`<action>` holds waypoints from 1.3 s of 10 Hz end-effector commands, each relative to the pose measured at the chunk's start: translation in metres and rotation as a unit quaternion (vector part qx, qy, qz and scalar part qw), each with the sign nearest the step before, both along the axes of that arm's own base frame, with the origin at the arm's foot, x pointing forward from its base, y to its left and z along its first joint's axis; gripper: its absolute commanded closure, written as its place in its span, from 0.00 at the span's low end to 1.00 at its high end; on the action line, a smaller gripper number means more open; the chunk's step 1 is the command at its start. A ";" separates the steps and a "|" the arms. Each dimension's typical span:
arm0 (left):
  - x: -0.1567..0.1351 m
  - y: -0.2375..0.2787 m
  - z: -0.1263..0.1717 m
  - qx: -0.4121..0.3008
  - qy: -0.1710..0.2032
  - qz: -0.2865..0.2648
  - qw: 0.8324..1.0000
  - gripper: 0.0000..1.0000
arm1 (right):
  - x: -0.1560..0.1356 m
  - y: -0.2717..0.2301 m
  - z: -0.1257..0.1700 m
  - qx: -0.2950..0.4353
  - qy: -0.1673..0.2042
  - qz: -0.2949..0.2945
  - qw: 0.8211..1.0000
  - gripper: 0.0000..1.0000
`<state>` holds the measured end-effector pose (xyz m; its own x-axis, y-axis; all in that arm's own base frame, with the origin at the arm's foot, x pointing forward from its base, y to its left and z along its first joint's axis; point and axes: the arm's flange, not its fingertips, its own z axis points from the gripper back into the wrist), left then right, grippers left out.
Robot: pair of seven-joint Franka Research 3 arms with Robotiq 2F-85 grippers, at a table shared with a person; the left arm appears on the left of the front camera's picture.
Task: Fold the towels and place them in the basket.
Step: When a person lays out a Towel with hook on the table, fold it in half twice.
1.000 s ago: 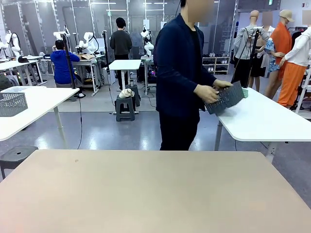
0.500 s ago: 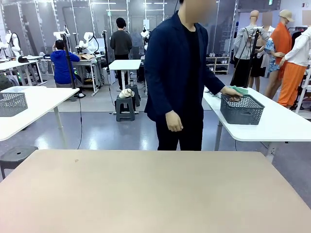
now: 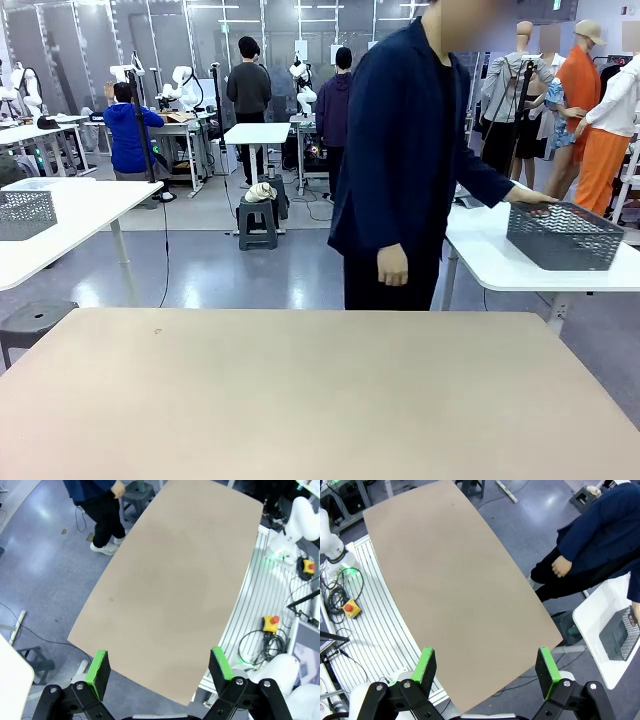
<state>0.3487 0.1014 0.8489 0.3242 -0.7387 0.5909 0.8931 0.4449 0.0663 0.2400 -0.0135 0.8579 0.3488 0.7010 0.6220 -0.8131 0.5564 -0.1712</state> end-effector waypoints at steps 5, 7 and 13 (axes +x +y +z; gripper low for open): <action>-0.001 0.000 0.000 0.000 -0.001 0.001 1.000 0.00 | 0.001 0.001 -0.001 -0.001 0.000 0.007 1.000 0.00; -0.001 0.000 0.000 0.000 -0.001 0.001 1.000 0.00 | 0.001 0.001 -0.001 -0.001 0.000 0.007 1.000 0.00; -0.001 0.000 0.000 0.000 -0.001 0.001 1.000 0.00 | 0.001 0.001 -0.001 -0.001 0.000 0.007 1.000 0.00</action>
<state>0.3487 0.1014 0.8489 0.3242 -0.7387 0.5909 0.8931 0.4450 0.0663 0.2399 -0.0139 0.8580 0.3503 0.7001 0.6223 -0.8119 0.5582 -0.1710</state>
